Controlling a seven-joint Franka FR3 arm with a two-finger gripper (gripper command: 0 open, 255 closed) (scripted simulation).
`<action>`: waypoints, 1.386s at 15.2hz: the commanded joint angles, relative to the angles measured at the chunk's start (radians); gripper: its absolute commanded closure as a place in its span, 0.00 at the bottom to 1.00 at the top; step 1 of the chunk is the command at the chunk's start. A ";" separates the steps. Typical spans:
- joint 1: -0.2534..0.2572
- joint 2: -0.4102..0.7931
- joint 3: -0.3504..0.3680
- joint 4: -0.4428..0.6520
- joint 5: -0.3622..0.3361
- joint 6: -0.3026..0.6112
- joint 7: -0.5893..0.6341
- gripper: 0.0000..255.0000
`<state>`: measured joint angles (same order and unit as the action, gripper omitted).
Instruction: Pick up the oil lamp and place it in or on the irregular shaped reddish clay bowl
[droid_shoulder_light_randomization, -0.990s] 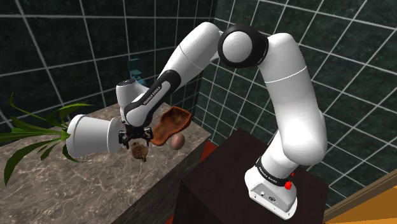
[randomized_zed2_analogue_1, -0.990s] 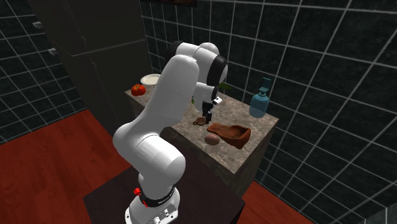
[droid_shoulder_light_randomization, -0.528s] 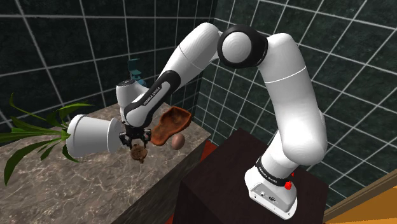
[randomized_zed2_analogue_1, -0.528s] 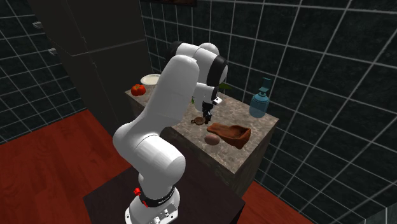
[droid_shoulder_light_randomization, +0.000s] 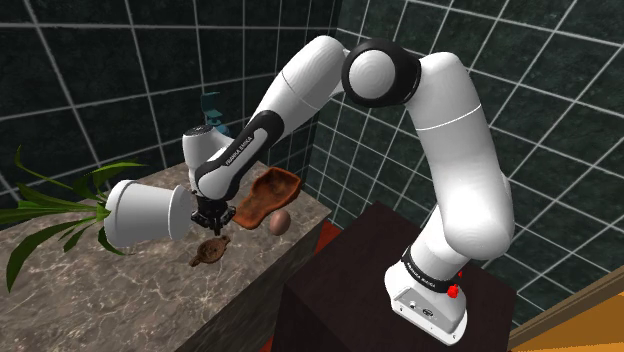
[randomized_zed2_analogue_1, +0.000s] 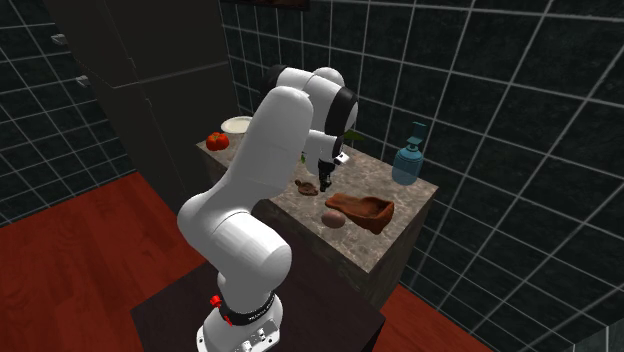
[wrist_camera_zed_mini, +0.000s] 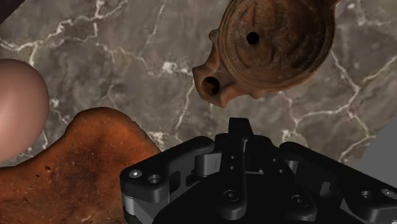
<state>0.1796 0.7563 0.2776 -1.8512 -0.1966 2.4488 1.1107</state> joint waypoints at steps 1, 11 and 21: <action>0.000 0.000 0.000 0.000 0.000 0.000 0.000 1.00; 0.213 -0.190 -0.141 -0.278 0.016 0.266 0.550 0.00; 0.224 -0.130 -0.156 -0.257 0.004 0.305 0.559 0.00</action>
<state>0.4039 0.6264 0.1222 -2.1080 -0.1929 2.7540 1.6694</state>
